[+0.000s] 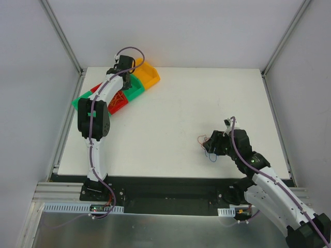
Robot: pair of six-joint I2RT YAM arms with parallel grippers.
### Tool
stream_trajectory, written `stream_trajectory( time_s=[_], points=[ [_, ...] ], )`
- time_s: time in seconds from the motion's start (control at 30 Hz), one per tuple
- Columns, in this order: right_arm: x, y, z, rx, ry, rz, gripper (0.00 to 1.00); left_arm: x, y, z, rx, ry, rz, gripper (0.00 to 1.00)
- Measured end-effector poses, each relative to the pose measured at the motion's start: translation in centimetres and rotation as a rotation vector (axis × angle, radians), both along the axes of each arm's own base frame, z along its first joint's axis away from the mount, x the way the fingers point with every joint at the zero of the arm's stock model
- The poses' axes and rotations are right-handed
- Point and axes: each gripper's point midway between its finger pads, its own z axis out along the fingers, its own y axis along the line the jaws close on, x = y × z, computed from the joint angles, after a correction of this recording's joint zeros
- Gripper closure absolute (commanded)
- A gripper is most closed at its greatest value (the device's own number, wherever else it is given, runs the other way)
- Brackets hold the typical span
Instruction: Untangle the cables
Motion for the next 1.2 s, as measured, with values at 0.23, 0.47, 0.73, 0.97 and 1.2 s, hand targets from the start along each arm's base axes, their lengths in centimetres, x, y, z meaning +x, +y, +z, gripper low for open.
stream_trajectory(
  time_s=[0.23, 0.47, 0.73, 0.97, 1.2],
  points=[
    [-0.2, 0.2, -0.8, 0.006, 0.026, 0.004, 0.38, 0.2, 2.1, 0.3, -0.004, -0.015, 0.065, 1.0],
    [-0.2, 0.4, -0.8, 0.015, 0.028, 0.007, 0.39, 0.2, 8.5, -0.6, -0.225, -0.019, 0.24, 1.0],
    [-0.3, 0.4, -0.7, 0.017, 0.029, 0.008, 0.38, -0.7, 10.7, -2.4, -0.332, 0.044, 0.3, 0.68],
    [-0.2, 0.4, -0.7, 0.018, 0.029, 0.01, 0.38, -1.2, 9.4, -0.2, -0.376, 0.025, 0.27, 0.38],
    [0.1, 0.9, -0.7, 0.031, 0.021, 0.024, 0.38, -4.9, 10.2, 5.7, -0.453, -0.076, 0.261, 0.32]
  ],
)
